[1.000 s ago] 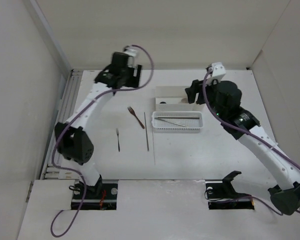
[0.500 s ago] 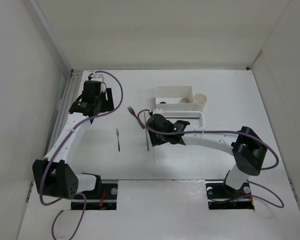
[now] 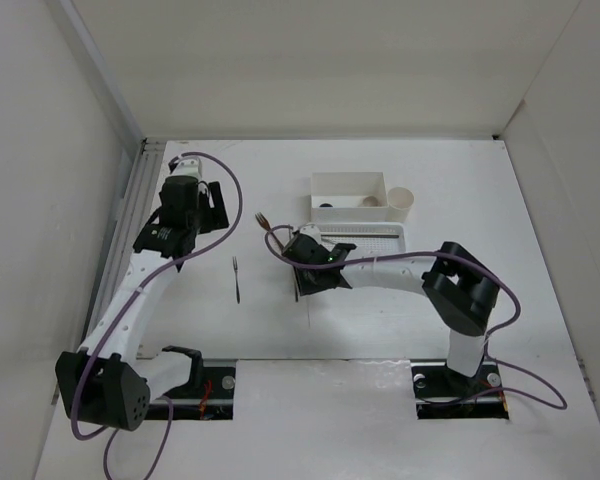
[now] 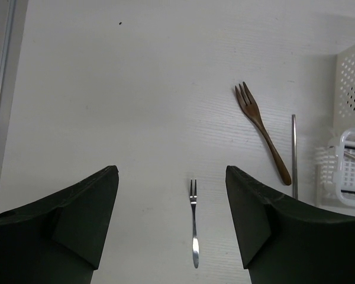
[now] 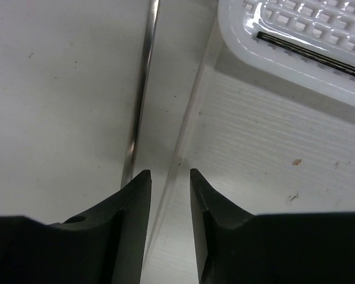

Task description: Sort the eating utensils into containers

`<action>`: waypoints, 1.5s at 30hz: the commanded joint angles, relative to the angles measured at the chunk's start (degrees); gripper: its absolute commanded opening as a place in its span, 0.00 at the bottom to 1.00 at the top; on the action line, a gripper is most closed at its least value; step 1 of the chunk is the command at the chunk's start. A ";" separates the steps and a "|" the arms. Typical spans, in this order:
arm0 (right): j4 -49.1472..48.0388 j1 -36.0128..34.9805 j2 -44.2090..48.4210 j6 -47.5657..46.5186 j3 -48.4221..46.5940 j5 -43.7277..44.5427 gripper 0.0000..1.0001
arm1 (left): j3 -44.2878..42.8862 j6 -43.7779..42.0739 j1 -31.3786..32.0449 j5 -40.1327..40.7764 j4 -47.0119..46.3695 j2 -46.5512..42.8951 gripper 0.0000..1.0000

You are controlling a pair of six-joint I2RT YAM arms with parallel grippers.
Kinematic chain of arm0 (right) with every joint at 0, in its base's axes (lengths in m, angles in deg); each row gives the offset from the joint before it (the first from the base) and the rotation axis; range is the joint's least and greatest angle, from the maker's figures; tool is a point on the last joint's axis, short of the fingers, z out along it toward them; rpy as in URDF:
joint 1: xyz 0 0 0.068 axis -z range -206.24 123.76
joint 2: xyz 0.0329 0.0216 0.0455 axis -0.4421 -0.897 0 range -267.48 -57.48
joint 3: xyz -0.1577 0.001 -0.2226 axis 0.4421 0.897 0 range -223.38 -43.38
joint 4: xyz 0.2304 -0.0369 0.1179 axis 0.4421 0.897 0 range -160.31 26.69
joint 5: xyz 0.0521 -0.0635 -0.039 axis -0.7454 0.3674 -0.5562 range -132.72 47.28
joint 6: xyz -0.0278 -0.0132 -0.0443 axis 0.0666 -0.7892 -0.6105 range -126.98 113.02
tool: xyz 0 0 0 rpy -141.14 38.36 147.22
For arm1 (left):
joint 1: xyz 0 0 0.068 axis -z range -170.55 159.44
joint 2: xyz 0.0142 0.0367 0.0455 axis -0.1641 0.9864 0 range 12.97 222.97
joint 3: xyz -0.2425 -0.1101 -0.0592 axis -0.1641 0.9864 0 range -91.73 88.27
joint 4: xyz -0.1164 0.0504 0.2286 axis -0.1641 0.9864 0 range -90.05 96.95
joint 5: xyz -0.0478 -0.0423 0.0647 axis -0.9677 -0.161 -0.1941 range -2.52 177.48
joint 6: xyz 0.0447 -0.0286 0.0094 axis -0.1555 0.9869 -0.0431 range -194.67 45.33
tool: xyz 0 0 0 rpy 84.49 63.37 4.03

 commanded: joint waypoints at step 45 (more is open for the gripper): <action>-11.06 -2.51 13.22 -22.88 5.74 2.84 0.00 | 4.15 2.15 2.00 6.12 -3.97 -5.10 0.74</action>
